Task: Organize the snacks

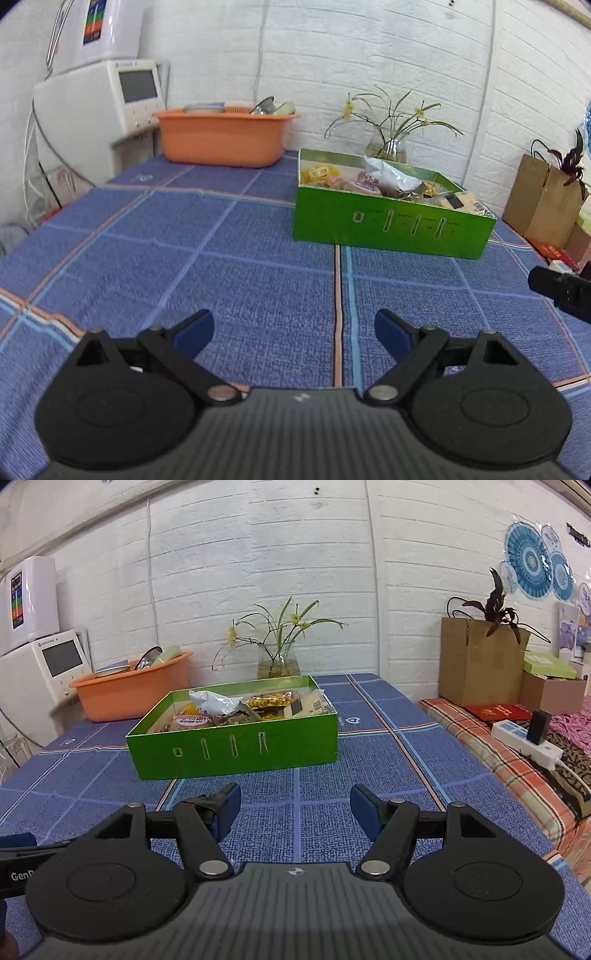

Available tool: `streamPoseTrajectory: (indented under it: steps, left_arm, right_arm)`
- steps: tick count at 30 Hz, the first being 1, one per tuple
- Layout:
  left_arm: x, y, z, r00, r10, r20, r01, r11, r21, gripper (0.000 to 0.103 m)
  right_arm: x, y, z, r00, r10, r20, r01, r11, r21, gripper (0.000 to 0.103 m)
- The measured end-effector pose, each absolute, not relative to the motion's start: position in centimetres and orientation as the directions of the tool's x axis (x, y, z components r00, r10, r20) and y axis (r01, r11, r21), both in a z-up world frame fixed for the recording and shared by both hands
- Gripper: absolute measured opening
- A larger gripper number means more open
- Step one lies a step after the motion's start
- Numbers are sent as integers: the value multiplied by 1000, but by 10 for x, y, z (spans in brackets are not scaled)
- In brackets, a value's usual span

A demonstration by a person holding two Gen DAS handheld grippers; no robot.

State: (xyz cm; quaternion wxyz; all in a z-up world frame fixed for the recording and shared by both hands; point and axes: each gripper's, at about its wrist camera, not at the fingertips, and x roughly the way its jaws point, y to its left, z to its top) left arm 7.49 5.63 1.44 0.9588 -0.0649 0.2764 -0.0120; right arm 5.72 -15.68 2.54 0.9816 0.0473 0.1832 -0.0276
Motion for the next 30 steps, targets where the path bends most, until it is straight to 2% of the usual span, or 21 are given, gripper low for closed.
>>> streamPoseTrajectory:
  steps: [3, 9, 12, 18, 30]
  left_arm:
    - [70, 56, 13, 850, -61, -523, -14, 990, -140, 88]
    - [57, 35, 14, 889, -14, -457, 20, 1000, 7, 88]
    - [49, 27, 14, 908, -2, -419, 17, 999, 32, 88]
    - [52, 17, 15, 862, -98, -498, 120, 993, 12, 88]
    - [51, 13, 12, 831, -132, -540, 143, 989, -23, 88]
  right_arm:
    - [52, -159, 25, 934, -32, -356, 73, 992, 103, 103]
    - [43, -156, 25, 939, -50, -340, 87, 992, 96, 103]
    - [39, -156, 27, 942, -51, -332, 86, 992, 91, 103]
    - [34, -156, 27, 944, -55, -326, 87, 993, 85, 103]
    - [32, -157, 25, 941, -71, -330, 100, 992, 74, 103]
